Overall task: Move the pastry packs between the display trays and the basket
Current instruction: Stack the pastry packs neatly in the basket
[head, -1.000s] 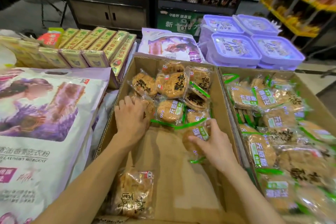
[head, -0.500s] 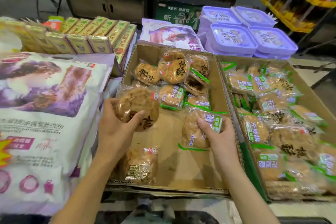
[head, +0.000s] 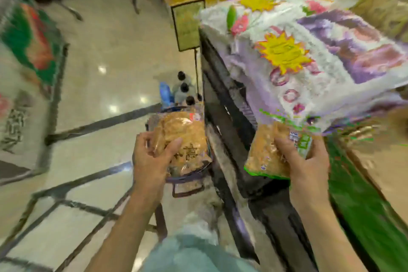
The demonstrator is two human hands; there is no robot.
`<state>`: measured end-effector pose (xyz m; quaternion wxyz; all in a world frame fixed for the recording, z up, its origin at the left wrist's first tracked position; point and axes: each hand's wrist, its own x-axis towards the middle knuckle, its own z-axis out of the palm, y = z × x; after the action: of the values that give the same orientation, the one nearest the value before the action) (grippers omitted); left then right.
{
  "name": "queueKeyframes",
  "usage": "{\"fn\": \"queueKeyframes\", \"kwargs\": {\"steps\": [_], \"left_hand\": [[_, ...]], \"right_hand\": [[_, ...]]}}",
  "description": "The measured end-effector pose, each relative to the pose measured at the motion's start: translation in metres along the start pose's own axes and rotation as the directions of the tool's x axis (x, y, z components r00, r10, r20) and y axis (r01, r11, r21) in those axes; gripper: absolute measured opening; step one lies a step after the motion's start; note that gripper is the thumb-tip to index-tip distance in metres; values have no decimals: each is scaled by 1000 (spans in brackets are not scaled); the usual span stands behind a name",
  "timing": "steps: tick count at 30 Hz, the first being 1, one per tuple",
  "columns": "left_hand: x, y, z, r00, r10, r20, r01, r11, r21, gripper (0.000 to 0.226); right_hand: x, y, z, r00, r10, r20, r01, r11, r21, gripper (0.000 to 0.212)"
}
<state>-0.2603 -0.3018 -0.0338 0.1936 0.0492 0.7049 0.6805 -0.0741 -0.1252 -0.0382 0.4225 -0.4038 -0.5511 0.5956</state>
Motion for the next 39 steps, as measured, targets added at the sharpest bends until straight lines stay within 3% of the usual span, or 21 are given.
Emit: {"fn": "queueKeyframes", "kwargs": {"steps": [3,7,11,16,24,30,33,37,39], "left_hand": [[19,-22,-63,982,-88,-170,81,995,-50,61],[64,-50,-114,955,-167,-245,149,985,-88,61],[137,-66,-145,952,-231,-202,218,972,-85,51],[247,-86,-172,957,-287,-34,289,956,53,55],[359,-217,-152,910,-405,91,371,892,258,50],[406,-386,-124,791,-580,196,397,729,557,46],[422,-475,-102,752,-648,116,421,610,672,45],[424,-587,-80,598,-801,-27,736,536,413,42],[427,-644,-77,500,-861,-95,835,450,317,63]], "right_hand": [[-4,27,63,984,87,153,-81,996,-45,25],[0,62,136,953,203,224,-180,977,-117,26],[14,96,210,945,256,204,-214,955,-207,24],[34,130,294,938,313,149,-262,922,-286,24],[57,249,329,906,422,-11,-397,844,-360,27],[83,408,318,866,500,-25,-462,780,-423,33],[94,493,316,852,522,-35,-490,774,-401,36],[98,592,310,826,563,-18,-524,755,-395,42],[100,628,309,809,588,-7,-554,757,-347,44]]}}
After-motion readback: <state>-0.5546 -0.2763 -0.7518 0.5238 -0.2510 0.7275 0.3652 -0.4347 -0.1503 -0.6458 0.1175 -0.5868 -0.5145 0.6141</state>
